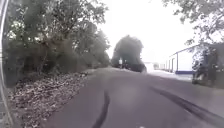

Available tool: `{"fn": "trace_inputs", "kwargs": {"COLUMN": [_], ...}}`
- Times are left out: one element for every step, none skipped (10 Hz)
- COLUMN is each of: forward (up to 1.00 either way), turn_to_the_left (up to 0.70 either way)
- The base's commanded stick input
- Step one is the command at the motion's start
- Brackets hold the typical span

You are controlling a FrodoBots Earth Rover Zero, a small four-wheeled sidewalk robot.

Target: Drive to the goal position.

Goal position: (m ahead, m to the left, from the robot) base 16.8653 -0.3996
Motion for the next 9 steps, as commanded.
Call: {"fn": "trace_inputs", "kwargs": {"forward": [0.7, 0.7, 0.7, 0.7, 0.7, 0.7, 0.7, 0.7, 0.7], "turn_to_the_left": [0.01, 0.01, 0.01, 0.01, 0.01, 0.01, 0.01, 0.01, 0.01]}}
